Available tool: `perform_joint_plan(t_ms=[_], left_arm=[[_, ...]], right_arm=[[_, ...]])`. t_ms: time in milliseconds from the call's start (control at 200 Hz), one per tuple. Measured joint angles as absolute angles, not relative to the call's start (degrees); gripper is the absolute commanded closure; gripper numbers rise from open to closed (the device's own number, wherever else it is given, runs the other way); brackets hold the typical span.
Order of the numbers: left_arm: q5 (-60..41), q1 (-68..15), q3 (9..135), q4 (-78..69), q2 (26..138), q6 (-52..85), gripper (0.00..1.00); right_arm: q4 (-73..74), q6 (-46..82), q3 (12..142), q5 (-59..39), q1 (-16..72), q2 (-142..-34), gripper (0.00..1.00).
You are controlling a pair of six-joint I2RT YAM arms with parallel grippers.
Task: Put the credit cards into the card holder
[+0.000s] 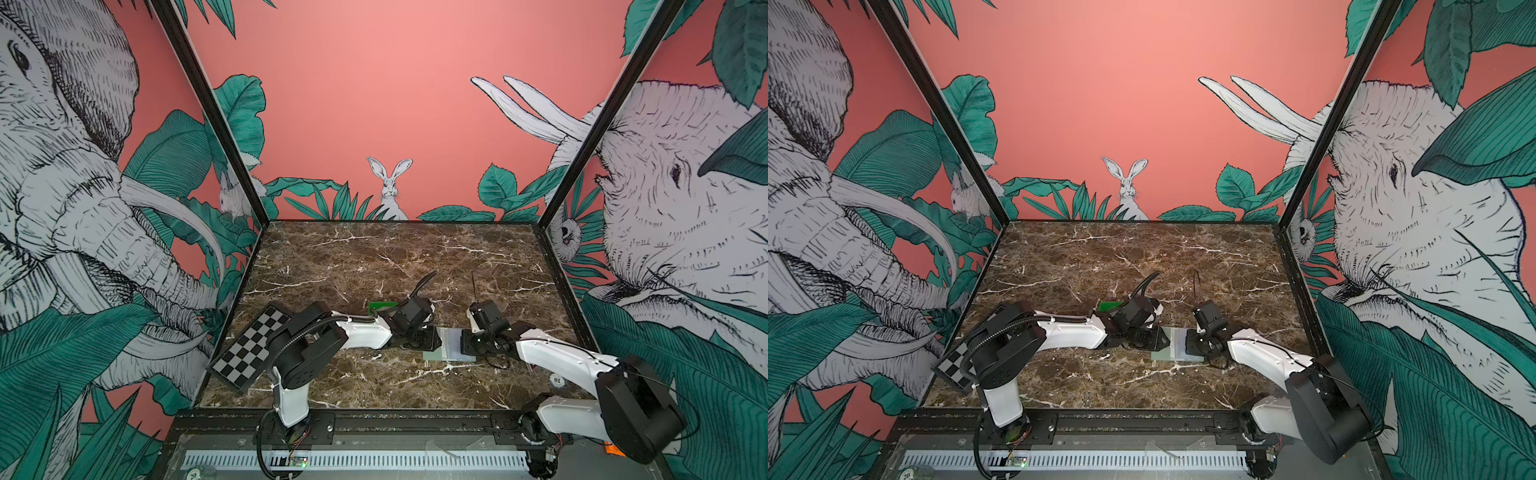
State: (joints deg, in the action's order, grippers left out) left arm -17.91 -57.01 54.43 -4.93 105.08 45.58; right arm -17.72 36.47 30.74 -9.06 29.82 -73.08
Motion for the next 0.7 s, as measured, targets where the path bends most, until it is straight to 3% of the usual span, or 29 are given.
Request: perform_joint_plan(t_ms=[700], left_arm=[[-17.7,-57.6,52.0,-5.5,103.0,46.9,0.68]], right_arm=[[-16.8,35.1,30.9,-10.9,29.7,-73.1,0.90]])
